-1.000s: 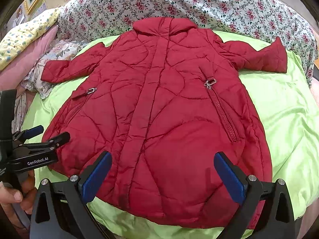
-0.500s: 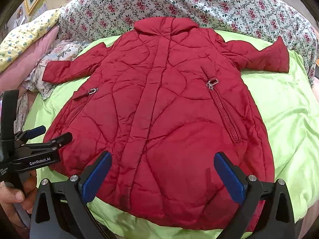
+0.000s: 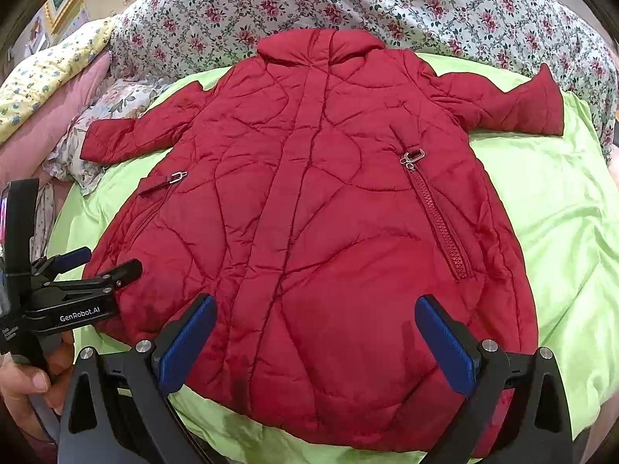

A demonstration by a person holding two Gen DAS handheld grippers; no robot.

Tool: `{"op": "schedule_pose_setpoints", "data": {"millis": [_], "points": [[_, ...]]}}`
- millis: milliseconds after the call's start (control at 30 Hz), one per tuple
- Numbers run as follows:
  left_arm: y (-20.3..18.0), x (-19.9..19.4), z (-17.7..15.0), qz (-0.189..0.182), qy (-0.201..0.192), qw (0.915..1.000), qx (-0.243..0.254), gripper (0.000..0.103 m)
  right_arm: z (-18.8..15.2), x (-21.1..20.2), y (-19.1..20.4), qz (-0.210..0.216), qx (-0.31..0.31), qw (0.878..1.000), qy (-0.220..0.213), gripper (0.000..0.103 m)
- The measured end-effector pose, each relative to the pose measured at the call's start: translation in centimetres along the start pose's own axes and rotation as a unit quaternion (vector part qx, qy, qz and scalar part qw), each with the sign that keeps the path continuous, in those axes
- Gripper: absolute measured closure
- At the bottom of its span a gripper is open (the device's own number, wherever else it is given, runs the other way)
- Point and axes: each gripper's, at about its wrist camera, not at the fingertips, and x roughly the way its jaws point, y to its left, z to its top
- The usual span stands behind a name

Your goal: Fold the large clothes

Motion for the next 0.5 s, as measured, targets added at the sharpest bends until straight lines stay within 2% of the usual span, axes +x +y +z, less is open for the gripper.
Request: {"op": "schedule_pose_setpoints", "data": {"millis": [333, 500], "points": [[0.4, 1.0, 0.8, -0.025, 0.002, 0.9996, -0.012, 0.000, 0.7, 0.1, -1.3, 0.005, 0.013, 1.000, -0.003, 0.001], [0.7, 1.6, 1.8, -0.029, 0.006, 0.9994, -0.017, 0.000, 1.5, 0.2, -2.8, -0.012, 0.025, 1.000, -0.004, 0.001]]}}
